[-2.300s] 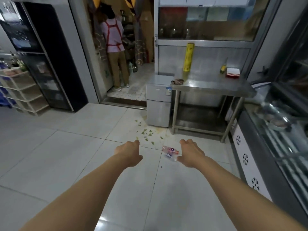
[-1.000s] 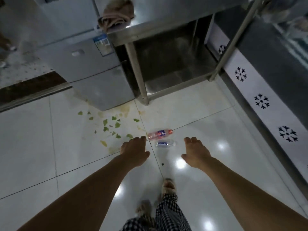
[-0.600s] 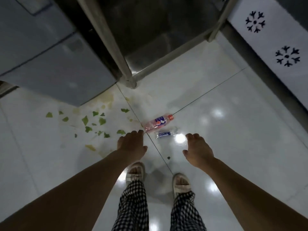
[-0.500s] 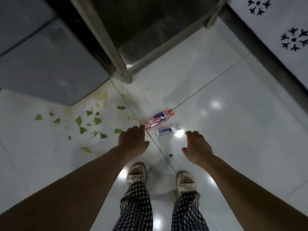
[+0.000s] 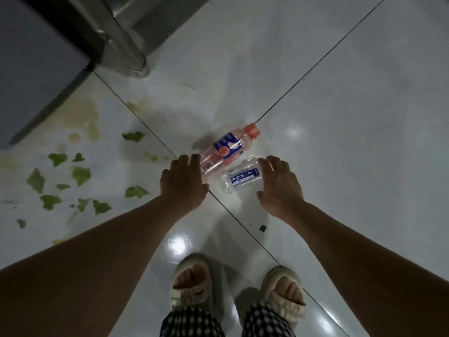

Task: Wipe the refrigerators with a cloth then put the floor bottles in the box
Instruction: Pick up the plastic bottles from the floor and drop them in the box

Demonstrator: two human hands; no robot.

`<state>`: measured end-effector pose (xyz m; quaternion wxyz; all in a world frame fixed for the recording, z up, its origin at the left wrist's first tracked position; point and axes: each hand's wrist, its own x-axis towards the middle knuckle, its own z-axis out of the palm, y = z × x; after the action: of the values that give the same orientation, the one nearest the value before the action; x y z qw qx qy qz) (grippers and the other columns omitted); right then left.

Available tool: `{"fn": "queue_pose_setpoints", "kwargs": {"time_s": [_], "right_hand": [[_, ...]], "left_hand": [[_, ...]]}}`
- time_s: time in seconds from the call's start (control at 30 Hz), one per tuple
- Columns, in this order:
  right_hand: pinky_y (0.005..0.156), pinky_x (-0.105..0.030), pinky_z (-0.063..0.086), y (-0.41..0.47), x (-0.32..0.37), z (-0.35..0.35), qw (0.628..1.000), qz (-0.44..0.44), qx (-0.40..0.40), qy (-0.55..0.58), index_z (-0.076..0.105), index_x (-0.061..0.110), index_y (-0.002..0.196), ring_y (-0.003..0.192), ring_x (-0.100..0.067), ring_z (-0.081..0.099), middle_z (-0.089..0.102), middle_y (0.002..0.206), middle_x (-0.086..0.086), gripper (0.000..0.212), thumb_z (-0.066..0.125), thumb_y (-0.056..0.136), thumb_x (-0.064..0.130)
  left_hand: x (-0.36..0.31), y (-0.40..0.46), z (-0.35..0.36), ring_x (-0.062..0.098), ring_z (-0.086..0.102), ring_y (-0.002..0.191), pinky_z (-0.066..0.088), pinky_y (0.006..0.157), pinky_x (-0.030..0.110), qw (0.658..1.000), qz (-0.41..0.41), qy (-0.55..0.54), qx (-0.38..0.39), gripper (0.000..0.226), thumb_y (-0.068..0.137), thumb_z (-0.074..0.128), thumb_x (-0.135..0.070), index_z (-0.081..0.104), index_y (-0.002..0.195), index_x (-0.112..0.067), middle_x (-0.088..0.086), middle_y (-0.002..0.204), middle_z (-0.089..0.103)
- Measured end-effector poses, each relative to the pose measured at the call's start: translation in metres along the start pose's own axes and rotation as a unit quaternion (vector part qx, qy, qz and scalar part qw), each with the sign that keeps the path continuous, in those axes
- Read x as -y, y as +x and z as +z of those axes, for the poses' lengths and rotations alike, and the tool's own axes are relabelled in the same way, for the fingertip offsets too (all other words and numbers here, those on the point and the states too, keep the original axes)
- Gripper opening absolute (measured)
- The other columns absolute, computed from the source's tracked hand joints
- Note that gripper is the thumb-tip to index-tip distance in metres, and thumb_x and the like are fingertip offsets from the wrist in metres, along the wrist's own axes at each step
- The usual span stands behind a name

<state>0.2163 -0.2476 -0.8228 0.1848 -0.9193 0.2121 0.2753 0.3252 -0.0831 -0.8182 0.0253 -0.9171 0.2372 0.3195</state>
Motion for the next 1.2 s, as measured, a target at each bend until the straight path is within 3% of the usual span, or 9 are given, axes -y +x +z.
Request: {"fn": "queue_pose_setpoints", "kwargs": {"time_s": [0.17,0.27,0.53,0.73,0.93,1.2], "right_hand": [[0.115,-0.037,0.023,0.031,-0.012,0.040,0.998,-0.028,-0.025,-0.045,0.021,0.018,0.146,0.139,-0.025,0.022,0.022,0.152,-0.005,0.085,0.074,0.079,0.025],[0.119,-0.042,0.018,0.043,-0.016,0.053,0.996,-0.044,-0.058,-0.058,0.025,0.020,0.145,0.142,-0.026,0.018,0.022,0.153,-0.005,0.079,0.071,0.082,0.028],[0.111,-0.037,0.029,0.051,-0.027,0.052,0.989,-0.099,-0.050,-0.095,0.032,0.012,0.139,0.128,-0.026,0.039,0.039,0.141,-0.008,0.068,0.065,0.085,0.036],[0.093,-0.032,0.044,0.019,-0.040,0.029,0.998,-0.021,-0.016,-0.054,0.032,0.014,0.136,0.113,-0.023,0.045,0.045,0.129,-0.007,0.065,0.067,0.085,0.032],[0.087,-0.031,0.047,-0.038,-0.039,-0.057,0.999,0.015,-0.021,-0.047,0.035,0.014,0.132,0.109,-0.022,0.046,0.045,0.125,-0.008,0.060,0.063,0.086,0.041],[0.088,-0.029,0.045,-0.135,-0.026,-0.222,0.997,0.030,-0.055,-0.055,0.034,0.015,0.131,0.108,-0.020,0.045,0.044,0.125,-0.005,0.057,0.060,0.087,0.041]], "left_hand": [[0.001,0.037,0.040,0.030,0.044,0.123,0.039,0.097,0.041,1.000,0.008,-0.001,-0.021,0.076,0.081,0.066,-0.039,0.023,0.139,-0.015,0.014,0.137,0.040],[-0.007,0.053,0.053,0.030,0.048,0.119,0.040,0.097,0.042,0.999,0.006,-0.023,-0.041,0.079,0.078,0.070,-0.038,0.025,0.138,-0.015,0.013,0.134,0.045],[-0.014,0.059,0.062,0.030,0.055,0.108,0.048,0.088,0.038,0.999,-0.006,-0.031,-0.037,0.080,0.078,0.072,-0.035,0.025,0.136,-0.006,0.016,0.122,0.051],[-0.014,0.038,0.034,0.029,0.056,0.105,0.051,0.083,0.037,0.999,-0.053,-0.004,0.003,0.077,0.080,0.068,-0.040,0.026,0.132,-0.002,0.018,0.119,0.051],[-0.034,-0.015,-0.054,0.028,0.058,0.104,0.053,0.082,0.037,0.998,-0.056,-0.016,-0.006,0.075,0.081,0.066,-0.046,0.029,0.131,-0.004,0.015,0.119,0.053],[-0.091,-0.094,-0.232,0.028,0.056,0.109,0.051,0.089,0.041,0.996,-0.040,-0.056,-0.048,0.068,0.083,0.065,-0.042,0.033,0.130,-0.006,0.014,0.122,0.054]]}}
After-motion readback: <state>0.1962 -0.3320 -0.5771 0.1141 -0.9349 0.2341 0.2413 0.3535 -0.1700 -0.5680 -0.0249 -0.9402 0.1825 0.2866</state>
